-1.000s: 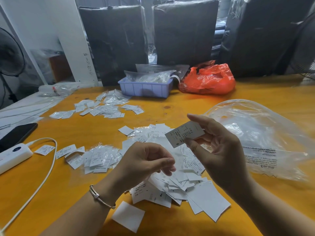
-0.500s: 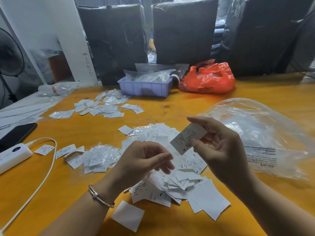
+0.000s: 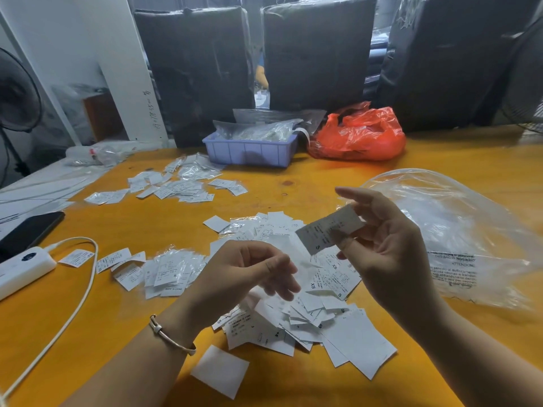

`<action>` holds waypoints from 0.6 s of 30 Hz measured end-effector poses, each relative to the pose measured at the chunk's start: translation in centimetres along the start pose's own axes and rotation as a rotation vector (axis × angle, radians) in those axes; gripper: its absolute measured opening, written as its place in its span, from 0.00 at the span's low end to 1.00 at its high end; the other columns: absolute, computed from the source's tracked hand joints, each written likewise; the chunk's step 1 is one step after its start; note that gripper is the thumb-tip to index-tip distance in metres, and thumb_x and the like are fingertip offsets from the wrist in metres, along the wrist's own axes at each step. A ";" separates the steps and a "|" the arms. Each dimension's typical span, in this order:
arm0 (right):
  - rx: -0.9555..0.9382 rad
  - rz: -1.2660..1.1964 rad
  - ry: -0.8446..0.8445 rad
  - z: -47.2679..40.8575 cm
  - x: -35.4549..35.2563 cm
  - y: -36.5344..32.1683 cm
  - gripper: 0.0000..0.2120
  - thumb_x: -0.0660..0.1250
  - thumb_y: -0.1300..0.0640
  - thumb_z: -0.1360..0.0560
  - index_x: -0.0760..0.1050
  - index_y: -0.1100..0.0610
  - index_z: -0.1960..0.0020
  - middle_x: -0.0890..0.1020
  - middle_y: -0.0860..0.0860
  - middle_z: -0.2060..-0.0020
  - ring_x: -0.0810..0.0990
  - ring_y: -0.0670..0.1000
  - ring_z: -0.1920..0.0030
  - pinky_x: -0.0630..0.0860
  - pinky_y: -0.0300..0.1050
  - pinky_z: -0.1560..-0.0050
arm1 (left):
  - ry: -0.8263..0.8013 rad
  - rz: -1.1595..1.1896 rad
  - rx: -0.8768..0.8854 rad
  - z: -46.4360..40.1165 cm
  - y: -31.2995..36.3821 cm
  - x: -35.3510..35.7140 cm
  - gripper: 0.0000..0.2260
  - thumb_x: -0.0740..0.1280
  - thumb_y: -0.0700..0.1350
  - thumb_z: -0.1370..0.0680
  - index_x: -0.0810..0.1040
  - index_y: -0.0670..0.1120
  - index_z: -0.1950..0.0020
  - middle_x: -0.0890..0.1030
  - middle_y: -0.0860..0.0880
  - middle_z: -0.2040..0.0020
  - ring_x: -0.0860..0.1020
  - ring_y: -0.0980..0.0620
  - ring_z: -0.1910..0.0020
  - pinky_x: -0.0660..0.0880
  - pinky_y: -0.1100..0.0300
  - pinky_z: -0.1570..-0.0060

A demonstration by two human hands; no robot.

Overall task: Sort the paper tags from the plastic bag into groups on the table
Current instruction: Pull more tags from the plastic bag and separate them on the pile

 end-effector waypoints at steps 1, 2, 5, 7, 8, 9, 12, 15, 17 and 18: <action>-0.001 -0.014 0.018 0.0 -0.1 0.0 0.25 0.69 0.73 0.28 0.75 0.50 0.39 0.80 0.45 0.59 0.83 0.47 0.57 0.81 0.45 0.63 | -0.006 0.001 0.002 0.0 0.0 0.0 0.11 0.66 0.49 0.21 0.84 0.43 0.54 0.87 0.43 0.59 0.86 0.45 0.60 0.78 0.61 0.62; -0.004 -0.024 0.033 0.0 -0.2 -0.1 0.24 0.70 0.72 0.28 0.75 0.51 0.38 0.81 0.46 0.59 0.84 0.48 0.56 0.82 0.44 0.62 | -0.009 0.002 0.003 0.0 0.0 0.0 0.11 0.67 0.48 0.21 0.84 0.43 0.54 0.87 0.43 0.58 0.85 0.45 0.60 0.78 0.61 0.62; -0.005 -0.053 0.056 0.0 -0.4 -0.4 0.21 0.70 0.71 0.28 0.75 0.55 0.39 0.82 0.52 0.57 0.85 0.49 0.59 0.81 0.41 0.63 | -0.008 -0.001 0.010 0.0 0.0 0.0 0.10 0.68 0.49 0.22 0.85 0.44 0.54 0.86 0.43 0.58 0.85 0.45 0.60 0.79 0.61 0.62; 0.006 -0.085 0.048 0.1 -0.2 -0.6 0.19 0.70 0.70 0.28 0.74 0.56 0.40 0.83 0.52 0.58 0.85 0.50 0.63 0.80 0.40 0.66 | -0.003 0.001 0.010 0.1 0.1 -0.1 0.11 0.68 0.51 0.23 0.85 0.45 0.54 0.86 0.43 0.59 0.85 0.45 0.60 0.79 0.60 0.62; 0.012 -0.098 0.037 0.2 -0.1 -0.7 0.17 0.70 0.70 0.27 0.75 0.57 0.41 0.84 0.53 0.59 0.85 0.51 0.65 0.80 0.40 0.68 | 0.000 0.004 0.011 0.1 0.1 -0.1 0.11 0.68 0.51 0.23 0.85 0.45 0.54 0.86 0.43 0.59 0.85 0.45 0.60 0.79 0.60 0.62; 0.017 -0.107 0.026 0.3 0.0 -0.8 0.16 0.70 0.69 0.27 0.75 0.57 0.42 0.84 0.52 0.59 0.85 0.51 0.67 0.79 0.41 0.69 | 0.004 0.006 0.012 0.1 0.1 -0.1 0.12 0.68 0.51 0.23 0.85 0.44 0.54 0.86 0.43 0.59 0.85 0.45 0.60 0.79 0.60 0.62; 0.011 -0.100 -0.002 0.6 0.4 -1.0 0.15 0.71 0.69 0.28 0.75 0.57 0.44 0.85 0.52 0.60 0.83 0.51 0.70 0.77 0.37 0.70 | 0.007 0.001 0.012 0.1 0.0 -0.2 0.11 0.68 0.49 0.22 0.85 0.44 0.54 0.86 0.43 0.59 0.85 0.45 0.61 0.79 0.60 0.62; 0.011 -0.115 -0.006 0.6 0.5 -1.0 0.16 0.70 0.71 0.28 0.75 0.57 0.44 0.84 0.53 0.61 0.83 0.51 0.70 0.75 0.34 0.69 | 0.002 -0.009 0.023 0.1 0.0 -0.2 0.09 0.68 0.46 0.22 0.84 0.43 0.54 0.86 0.43 0.59 0.85 0.45 0.61 0.79 0.60 0.62; 0.011 -0.109 -0.014 0.6 0.5 -1.1 0.17 0.71 0.71 0.28 0.75 0.57 0.43 0.84 0.53 0.61 0.83 0.50 0.70 0.75 0.33 0.69 | 0.007 -0.008 0.029 0.1 0.1 -0.2 0.08 0.68 0.46 0.21 0.84 0.43 0.54 0.86 0.43 0.59 0.85 0.45 0.61 0.78 0.60 0.62; 0.007 -0.099 -0.023 0.6 0.5 -1.2 0.17 0.71 0.70 0.28 0.75 0.57 0.43 0.84 0.53 0.60 0.83 0.50 0.70 0.75 0.34 0.69 | 0.011 -0.008 0.032 0.1 0.1 -0.3 0.08 0.68 0.46 0.21 0.85 0.43 0.54 0.86 0.43 0.59 0.85 0.45 0.61 0.79 0.61 0.62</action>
Point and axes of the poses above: each hand's wrist, its own z-axis away from the middle knuckle, its own x-axis out of the palm, y = z × x, the point moved 6 cm from there along -z, towards the middle knuckle
